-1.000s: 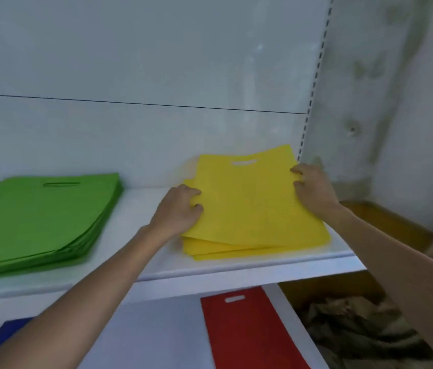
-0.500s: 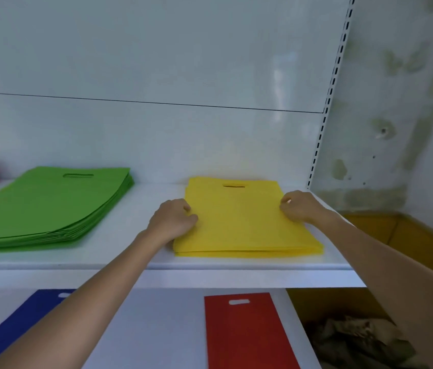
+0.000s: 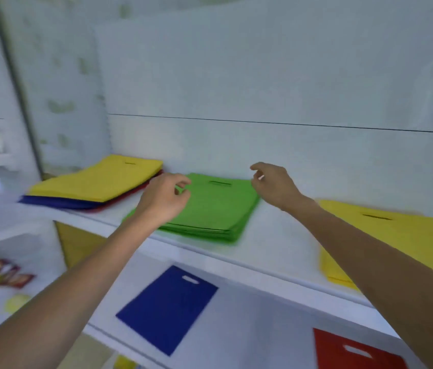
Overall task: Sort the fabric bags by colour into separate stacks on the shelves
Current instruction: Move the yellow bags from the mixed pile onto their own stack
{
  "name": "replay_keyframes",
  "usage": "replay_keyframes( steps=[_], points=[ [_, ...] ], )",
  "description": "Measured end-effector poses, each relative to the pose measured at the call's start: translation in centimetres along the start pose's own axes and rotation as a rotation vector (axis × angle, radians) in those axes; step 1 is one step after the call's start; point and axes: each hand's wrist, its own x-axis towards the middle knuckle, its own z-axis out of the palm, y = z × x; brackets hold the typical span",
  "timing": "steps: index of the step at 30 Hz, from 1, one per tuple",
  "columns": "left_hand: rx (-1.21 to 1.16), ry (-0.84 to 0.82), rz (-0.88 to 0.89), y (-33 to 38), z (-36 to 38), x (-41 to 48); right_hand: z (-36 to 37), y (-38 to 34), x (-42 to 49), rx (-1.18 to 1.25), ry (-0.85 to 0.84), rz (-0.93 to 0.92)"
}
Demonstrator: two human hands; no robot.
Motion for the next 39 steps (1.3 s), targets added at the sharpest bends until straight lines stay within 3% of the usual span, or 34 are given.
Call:
replay_keyframes(
  steps=[5, 11, 27, 39],
  points=[
    [0.12, 0.081, -0.178, -10.3, -10.1, -2.4, 8.4, -13.3, 3.3, 0.105, -0.095, -0.221],
    [0.204, 0.126, -0.255, -19.3, -17.5, -5.6, 16.1, -23.1, 3.5, 0.26, -0.13, -0.292],
    [0.132, 0.061, -0.242, -30.8, -18.3, 0.8, 24.4, -29.8, 12.0, 0.171, -0.188, -0.348],
    [0.096, -0.013, -0.165, -40.8, -16.5, 10.9, 30.9, -29.5, 19.4, 0.004, -0.19, -0.214]
  ],
)
